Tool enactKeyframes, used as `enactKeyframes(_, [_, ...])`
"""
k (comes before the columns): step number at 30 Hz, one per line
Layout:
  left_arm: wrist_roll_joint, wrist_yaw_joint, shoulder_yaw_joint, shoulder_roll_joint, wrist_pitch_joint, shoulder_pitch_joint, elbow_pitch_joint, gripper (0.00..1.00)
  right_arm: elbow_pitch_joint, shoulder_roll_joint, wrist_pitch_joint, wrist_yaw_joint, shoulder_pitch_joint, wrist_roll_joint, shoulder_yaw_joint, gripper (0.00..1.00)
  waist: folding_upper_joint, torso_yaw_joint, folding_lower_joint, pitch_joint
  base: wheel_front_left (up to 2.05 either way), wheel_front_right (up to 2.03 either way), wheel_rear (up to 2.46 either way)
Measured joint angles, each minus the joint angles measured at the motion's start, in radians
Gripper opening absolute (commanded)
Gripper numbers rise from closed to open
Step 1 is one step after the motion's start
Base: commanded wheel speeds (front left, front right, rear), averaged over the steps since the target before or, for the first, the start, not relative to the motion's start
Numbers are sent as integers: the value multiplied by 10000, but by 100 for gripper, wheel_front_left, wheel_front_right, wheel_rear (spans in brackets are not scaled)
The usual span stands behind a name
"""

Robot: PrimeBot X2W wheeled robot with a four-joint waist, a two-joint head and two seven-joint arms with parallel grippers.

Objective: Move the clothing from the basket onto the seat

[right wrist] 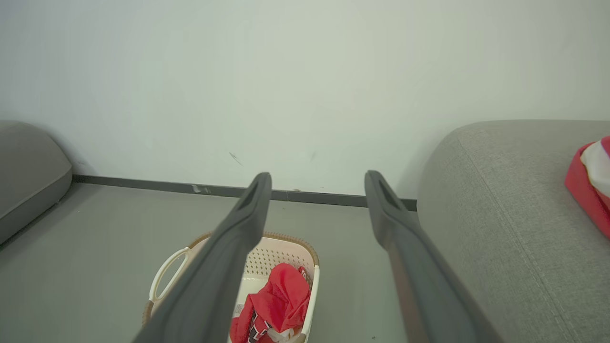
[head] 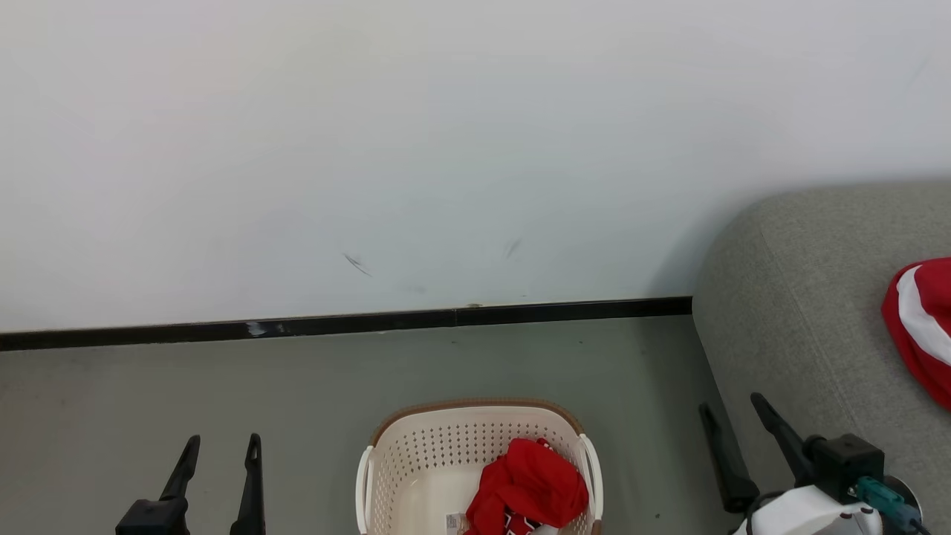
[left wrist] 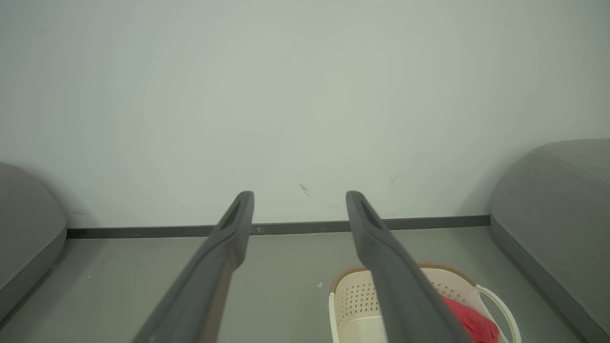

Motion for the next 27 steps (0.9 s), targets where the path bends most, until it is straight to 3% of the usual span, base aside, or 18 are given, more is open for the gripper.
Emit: enactKeyframes(27, [2,-176,151,44,0,298,-322,100,-1068,119,19,0,851,-21,-44,100,0,-120,0,169,0,0,0])
